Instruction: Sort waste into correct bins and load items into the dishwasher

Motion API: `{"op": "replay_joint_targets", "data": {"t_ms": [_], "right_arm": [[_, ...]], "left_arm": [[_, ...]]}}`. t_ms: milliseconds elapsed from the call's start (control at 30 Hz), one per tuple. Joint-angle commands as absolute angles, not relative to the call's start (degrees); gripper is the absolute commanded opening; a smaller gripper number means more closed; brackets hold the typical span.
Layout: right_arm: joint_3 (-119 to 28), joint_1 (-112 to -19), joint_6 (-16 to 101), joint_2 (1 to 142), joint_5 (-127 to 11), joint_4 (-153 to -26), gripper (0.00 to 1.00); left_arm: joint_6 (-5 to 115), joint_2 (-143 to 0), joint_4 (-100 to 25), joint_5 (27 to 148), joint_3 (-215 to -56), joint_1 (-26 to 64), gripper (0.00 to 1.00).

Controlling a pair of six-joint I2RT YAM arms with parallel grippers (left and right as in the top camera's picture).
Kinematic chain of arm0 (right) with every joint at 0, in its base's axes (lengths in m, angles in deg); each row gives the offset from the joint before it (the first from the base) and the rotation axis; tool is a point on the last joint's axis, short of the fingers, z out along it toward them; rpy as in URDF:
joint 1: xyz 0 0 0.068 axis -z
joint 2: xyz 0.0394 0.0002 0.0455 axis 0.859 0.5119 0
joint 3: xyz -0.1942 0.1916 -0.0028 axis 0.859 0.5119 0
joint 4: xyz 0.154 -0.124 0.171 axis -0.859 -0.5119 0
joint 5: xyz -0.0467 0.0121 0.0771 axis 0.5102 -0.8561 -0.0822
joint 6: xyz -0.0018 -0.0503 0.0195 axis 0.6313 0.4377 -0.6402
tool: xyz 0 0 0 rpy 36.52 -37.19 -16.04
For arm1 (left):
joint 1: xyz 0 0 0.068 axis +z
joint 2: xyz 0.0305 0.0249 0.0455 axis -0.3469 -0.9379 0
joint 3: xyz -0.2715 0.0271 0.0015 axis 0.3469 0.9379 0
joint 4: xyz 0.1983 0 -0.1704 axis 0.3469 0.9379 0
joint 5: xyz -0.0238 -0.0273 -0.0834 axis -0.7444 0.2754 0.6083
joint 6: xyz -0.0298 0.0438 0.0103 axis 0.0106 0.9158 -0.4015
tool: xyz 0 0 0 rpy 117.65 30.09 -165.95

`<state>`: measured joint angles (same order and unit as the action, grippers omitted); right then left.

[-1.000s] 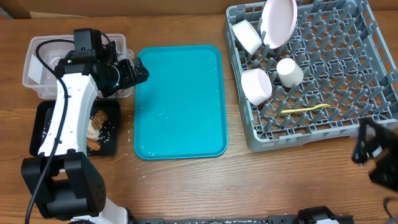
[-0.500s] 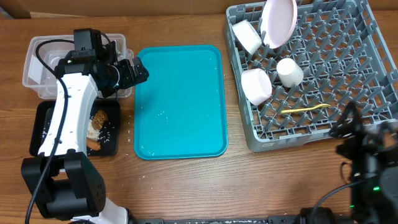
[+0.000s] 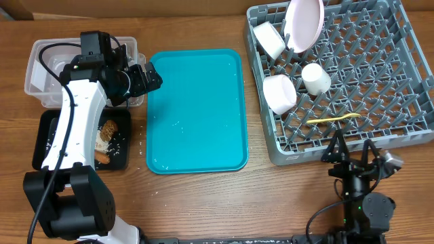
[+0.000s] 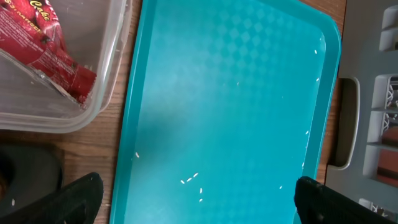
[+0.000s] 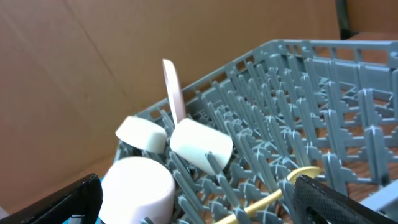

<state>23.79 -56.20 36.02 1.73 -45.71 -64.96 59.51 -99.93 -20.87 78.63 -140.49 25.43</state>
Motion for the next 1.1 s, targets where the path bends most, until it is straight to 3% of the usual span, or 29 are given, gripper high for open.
{"op": "replay_joint_targets", "data": {"t_ms": [0, 100, 1067], "right_arm": [[26.95, -55.92, 42.25, 0.77, -50.19, -63.14, 1.00], [27.89, -55.92, 50.58, 0.77, -53.16, -60.85, 1.00], [27.87, -55.98, 50.77, 0.77, -53.14, -60.76, 1.00]], "left_arm": [[59.16, -98.79, -20.92, 78.48, -140.29, 25.53, 1.00], [59.16, -98.79, -20.92, 78.48, -140.29, 25.53, 1.00], [59.57, -96.89, -20.22, 75.49, -140.29, 25.43, 1.00]]}}
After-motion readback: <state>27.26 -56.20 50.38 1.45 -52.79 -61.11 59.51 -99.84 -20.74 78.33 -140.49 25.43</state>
